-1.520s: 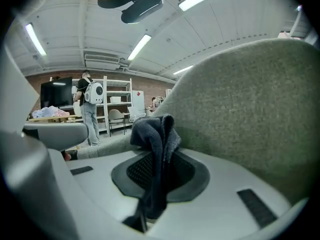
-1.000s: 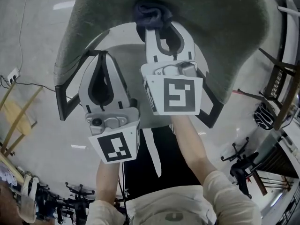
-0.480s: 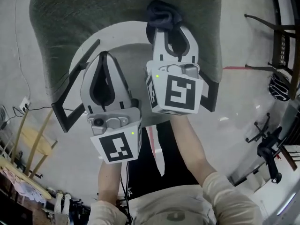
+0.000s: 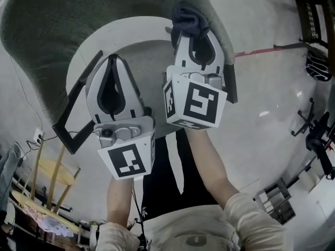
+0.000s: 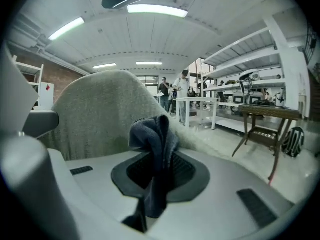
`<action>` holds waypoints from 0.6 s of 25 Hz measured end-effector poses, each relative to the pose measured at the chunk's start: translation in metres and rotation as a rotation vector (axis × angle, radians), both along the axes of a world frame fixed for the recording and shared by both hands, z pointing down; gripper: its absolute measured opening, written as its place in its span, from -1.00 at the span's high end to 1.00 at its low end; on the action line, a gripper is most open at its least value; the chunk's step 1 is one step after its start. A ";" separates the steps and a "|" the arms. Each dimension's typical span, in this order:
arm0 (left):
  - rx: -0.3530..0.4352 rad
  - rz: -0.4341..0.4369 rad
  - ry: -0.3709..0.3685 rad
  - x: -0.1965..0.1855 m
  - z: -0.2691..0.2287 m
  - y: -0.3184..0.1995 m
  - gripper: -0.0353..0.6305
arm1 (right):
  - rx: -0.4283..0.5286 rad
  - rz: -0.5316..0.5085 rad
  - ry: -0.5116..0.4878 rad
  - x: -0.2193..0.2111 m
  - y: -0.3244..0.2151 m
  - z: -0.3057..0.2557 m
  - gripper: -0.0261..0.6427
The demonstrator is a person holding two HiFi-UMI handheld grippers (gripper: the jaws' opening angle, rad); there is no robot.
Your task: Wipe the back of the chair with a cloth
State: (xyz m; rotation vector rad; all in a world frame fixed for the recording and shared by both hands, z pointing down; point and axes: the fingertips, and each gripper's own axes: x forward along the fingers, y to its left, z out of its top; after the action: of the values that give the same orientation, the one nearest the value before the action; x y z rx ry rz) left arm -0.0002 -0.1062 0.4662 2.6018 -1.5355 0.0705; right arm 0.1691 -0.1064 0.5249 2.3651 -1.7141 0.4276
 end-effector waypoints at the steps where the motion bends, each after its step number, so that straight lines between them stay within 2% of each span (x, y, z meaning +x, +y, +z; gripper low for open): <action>1: 0.002 0.014 -0.001 0.003 0.001 0.002 0.85 | 0.002 0.031 -0.001 0.004 0.007 -0.001 0.75; 7: -0.001 0.085 0.000 0.021 0.003 0.014 0.85 | -0.002 0.185 -0.010 0.021 0.045 -0.003 0.75; 15: -0.002 0.147 0.003 0.035 0.005 0.020 0.85 | -0.013 0.239 -0.006 0.027 0.066 -0.003 0.75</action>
State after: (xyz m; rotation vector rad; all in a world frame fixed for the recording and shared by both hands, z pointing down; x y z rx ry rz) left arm 0.0347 -0.0862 0.4715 2.7075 -1.3396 0.0812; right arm 0.1963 -0.0404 0.5215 2.5711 -1.4300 0.4810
